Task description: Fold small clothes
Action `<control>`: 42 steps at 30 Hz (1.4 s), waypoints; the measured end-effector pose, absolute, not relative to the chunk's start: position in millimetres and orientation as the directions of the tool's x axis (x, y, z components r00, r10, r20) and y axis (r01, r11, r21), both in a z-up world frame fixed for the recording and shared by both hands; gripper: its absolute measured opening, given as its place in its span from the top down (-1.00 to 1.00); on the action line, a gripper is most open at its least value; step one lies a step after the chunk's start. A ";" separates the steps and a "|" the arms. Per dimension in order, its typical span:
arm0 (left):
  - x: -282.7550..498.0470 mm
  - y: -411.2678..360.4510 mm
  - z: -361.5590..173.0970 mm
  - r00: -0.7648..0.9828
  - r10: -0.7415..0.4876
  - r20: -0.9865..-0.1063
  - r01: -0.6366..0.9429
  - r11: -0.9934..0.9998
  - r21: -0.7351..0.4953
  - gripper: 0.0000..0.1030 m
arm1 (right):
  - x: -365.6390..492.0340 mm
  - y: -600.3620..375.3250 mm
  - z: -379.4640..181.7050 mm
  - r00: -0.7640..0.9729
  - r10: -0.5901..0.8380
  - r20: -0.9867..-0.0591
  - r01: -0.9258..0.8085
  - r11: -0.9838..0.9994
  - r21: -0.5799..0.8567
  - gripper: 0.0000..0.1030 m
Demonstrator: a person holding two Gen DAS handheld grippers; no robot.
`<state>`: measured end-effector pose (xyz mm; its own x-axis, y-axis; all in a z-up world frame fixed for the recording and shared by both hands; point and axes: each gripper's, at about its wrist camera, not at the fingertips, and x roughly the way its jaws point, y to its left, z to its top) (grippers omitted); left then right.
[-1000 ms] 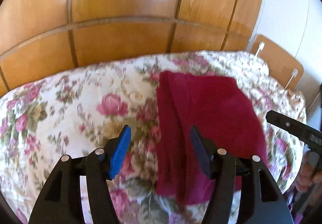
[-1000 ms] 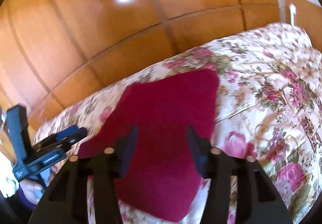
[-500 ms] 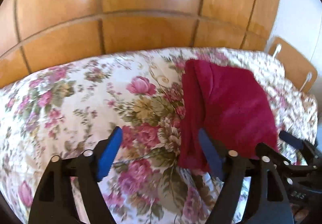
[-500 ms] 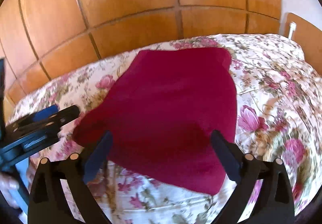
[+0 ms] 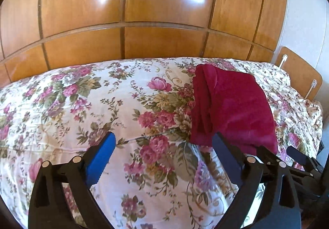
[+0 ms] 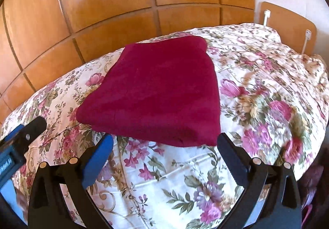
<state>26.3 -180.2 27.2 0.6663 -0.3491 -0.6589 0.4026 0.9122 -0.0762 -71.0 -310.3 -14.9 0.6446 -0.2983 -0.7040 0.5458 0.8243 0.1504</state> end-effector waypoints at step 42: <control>-4.8 -180.6 29.7 0.712 -0.290 -0.640 0.380 0.925 0.003 -0.91 | -86.7 -288.6 -2.4 0.640 -0.375 -0.671 0.553 0.831 0.062 -0.95</control>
<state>-4.8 -180.6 29.7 0.7115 -0.2902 -0.6399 0.3798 0.9251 0.0028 -86.7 -288.6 -2.4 0.6399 -0.3753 -0.6706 0.5526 0.8311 0.0622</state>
